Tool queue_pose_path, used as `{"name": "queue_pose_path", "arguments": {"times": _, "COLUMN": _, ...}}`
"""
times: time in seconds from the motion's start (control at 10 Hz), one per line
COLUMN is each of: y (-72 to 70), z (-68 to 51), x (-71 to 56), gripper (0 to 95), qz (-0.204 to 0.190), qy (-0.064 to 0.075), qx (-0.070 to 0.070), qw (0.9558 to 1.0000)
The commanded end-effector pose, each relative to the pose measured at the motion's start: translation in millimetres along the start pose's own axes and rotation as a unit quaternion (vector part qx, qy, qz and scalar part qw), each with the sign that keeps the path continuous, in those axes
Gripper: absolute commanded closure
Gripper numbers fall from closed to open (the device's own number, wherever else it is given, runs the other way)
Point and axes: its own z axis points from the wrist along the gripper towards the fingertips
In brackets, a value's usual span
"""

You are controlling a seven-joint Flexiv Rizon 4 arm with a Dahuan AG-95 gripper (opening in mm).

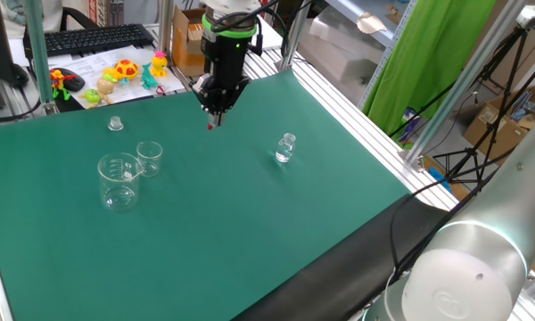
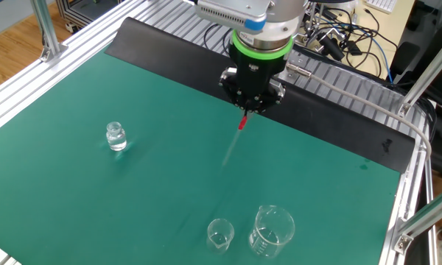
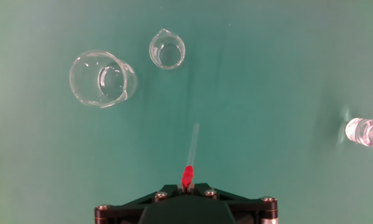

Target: Transfer liquid using a dropper

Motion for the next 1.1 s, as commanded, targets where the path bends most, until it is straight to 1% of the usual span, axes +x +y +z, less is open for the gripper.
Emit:
{"name": "queue_pose_path", "arguments": {"times": 0.1, "y": 0.7, "z": 0.2, "x": -1.3, "gripper": 95.0, "qz": 0.001, "qy": 0.001, "qx": -0.002, "qw": 1.0000}}
{"name": "queue_pose_path", "arguments": {"times": 0.2, "y": 1.9, "z": 0.7, "x": -2.1, "gripper": 95.0, "qz": 0.002, "qy": 0.001, "qx": -0.002, "qw": 1.0000}}
{"name": "queue_pose_path", "arguments": {"times": 0.4, "y": 9.0, "z": -0.5, "x": -5.6, "gripper": 95.0, "qz": 0.009, "qy": 0.002, "qx": -0.004, "qw": 1.0000}}
{"name": "queue_pose_path", "arguments": {"times": 0.5, "y": 15.7, "z": -0.2, "x": -9.8, "gripper": 95.0, "qz": 0.014, "qy": 0.001, "qx": -0.003, "qw": 0.9999}}
{"name": "queue_pose_path", "arguments": {"times": 0.6, "y": 23.1, "z": 1.3, "x": -16.6, "gripper": 95.0, "qz": 0.021, "qy": 0.000, "qx": -0.003, "qw": 0.9998}}
{"name": "queue_pose_path", "arguments": {"times": 0.7, "y": 26.8, "z": 1.2, "x": -20.2, "gripper": 95.0, "qz": 0.023, "qy": 0.000, "qx": -0.001, "qw": 0.9997}}
{"name": "queue_pose_path", "arguments": {"times": 0.8, "y": 31.9, "z": -2.1, "x": -24.4, "gripper": 95.0, "qz": 0.027, "qy": 0.001, "qx": 0.000, "qw": 0.9996}}
{"name": "queue_pose_path", "arguments": {"times": 0.9, "y": 33.1, "z": -2.3, "x": -26.1, "gripper": 95.0, "qz": 0.028, "qy": 0.001, "qx": 0.000, "qw": 0.9996}}
{"name": "queue_pose_path", "arguments": {"times": 1.0, "y": 39.0, "z": -2.3, "x": -33.4, "gripper": 95.0, "qz": 0.032, "qy": 0.001, "qx": -0.001, "qw": 0.9995}}
{"name": "queue_pose_path", "arguments": {"times": 1.1, "y": 45.1, "z": -5.4, "x": -42.4, "gripper": 95.0, "qz": 0.036, "qy": 0.001, "qx": 0.000, "qw": 0.9994}}
